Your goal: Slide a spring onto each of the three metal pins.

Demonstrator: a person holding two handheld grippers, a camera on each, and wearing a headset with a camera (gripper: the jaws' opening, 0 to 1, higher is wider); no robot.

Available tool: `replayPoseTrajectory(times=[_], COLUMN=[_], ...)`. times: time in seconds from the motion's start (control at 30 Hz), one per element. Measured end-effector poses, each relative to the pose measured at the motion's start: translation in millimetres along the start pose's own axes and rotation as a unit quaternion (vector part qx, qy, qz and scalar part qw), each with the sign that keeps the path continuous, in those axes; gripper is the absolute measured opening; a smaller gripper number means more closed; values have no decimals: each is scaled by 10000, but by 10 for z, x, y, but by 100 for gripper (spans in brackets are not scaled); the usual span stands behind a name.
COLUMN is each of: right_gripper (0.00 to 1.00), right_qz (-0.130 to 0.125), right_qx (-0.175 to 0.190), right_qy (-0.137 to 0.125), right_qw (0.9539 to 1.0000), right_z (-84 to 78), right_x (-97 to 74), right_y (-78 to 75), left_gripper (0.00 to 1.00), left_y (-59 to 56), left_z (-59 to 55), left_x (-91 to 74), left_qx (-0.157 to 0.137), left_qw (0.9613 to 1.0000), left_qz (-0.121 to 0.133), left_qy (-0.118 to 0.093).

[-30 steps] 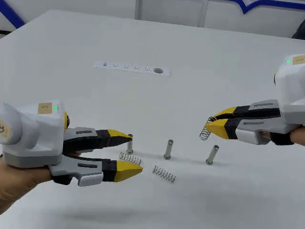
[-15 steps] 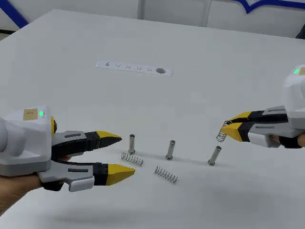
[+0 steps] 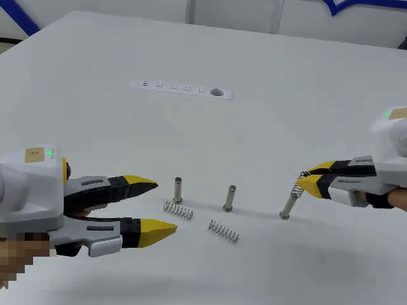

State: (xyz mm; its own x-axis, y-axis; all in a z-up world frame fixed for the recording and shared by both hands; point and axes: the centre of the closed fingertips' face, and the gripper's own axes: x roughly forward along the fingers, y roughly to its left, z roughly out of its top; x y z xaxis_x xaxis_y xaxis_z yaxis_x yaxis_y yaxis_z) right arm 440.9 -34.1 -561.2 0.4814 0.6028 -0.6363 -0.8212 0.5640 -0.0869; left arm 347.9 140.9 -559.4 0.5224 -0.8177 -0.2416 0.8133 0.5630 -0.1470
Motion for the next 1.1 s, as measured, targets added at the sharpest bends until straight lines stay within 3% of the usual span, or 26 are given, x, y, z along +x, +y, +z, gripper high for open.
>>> replayPoseTrajectory(times=[0.47,1.1], right_gripper=[11,12], right_qz=[-18,-4], right_qx=[85,195], right_qy=[17,88], right_qw=[10000,9998], right_z=[-103,-423], right_x=[128,393], right_y=[2,8], left_gripper=[51,51], left_y=[4,-9], left_z=[-22,-31], left_x=[14,30], left_qx=[-35,-41], left_qw=[10000,10000], left_qz=[-5,-17], left_qy=[18,40])
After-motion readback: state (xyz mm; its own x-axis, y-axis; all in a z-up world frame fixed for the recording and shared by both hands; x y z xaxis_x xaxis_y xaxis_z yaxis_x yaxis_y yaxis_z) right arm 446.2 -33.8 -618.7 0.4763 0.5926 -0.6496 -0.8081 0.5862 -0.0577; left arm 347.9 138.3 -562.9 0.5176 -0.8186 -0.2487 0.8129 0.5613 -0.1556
